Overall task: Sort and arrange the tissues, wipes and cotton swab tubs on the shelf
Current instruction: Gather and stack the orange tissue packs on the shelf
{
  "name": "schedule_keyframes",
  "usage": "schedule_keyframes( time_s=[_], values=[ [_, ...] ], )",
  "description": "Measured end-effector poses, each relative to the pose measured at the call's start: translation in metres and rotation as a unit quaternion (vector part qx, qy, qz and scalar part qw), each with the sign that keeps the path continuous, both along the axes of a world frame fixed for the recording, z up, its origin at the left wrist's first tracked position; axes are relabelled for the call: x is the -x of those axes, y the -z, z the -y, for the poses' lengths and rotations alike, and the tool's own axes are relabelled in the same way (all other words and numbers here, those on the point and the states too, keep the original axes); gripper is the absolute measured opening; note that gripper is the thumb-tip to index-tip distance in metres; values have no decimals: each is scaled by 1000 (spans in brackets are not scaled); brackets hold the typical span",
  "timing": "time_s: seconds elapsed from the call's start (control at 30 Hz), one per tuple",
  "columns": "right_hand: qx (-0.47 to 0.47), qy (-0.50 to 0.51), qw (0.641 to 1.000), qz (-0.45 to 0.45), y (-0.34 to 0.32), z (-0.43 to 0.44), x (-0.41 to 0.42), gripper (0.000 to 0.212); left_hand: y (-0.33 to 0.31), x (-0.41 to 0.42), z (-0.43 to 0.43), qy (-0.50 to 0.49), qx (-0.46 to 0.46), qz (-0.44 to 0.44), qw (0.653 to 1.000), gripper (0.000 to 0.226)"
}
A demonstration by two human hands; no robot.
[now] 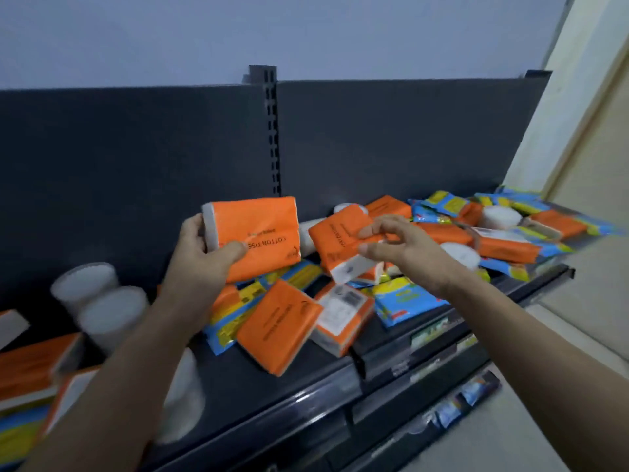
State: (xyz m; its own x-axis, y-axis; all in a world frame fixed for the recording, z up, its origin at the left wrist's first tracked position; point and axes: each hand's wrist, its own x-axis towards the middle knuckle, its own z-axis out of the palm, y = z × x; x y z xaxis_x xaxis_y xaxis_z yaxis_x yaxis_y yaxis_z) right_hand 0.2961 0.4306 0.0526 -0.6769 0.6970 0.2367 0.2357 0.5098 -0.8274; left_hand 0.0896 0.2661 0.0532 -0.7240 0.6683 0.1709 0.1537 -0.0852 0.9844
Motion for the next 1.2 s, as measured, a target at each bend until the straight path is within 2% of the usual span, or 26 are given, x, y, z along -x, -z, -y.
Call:
schedule_keyframes(
  time_s=[0.1, 0.13, 0.23, 0.3, 0.43, 0.83, 0.97, 1.07, 1.2],
  values=[
    [-29, 81, 995, -54, 0, -30, -45, 14, -2, -47, -29, 27, 22, -28, 999, 19],
    [-16, 94, 994, -60, 1, -39, -60, 20, -2, -63, -39, 35, 23, -32, 999, 18],
    [-18, 126, 990, -59, -1, -63, -104, 58, 0, -99, -70, 64, 30, -25, 997, 27],
    [-27, 150, 987, -45, -7, -78, -132, 66, -3, -117, -94, 75, 43, -22, 996, 33],
    [-45, 190, 981, -24, -9, -107, -176, 61, -8, -146, -145, 102, 65, -35, 992, 37],
    [-64, 289, 954, -35, -21, -213, -282, 47, -11, -233, -308, 206, 50, -67, 975, 39],
    [-74, 300, 950, -35, -21, -253, -312, 46, -13, -256, -348, 193, 51, -99, 975, 47],
    [-70, 291, 954, -34, -18, -290, -334, 46, -13, -280, -373, 191, 39, -83, 977, 53],
    [-63, 235, 969, -33, -12, -340, -361, 45, -7, -315, -399, 156, 64, -106, 980, 46]
  ],
)
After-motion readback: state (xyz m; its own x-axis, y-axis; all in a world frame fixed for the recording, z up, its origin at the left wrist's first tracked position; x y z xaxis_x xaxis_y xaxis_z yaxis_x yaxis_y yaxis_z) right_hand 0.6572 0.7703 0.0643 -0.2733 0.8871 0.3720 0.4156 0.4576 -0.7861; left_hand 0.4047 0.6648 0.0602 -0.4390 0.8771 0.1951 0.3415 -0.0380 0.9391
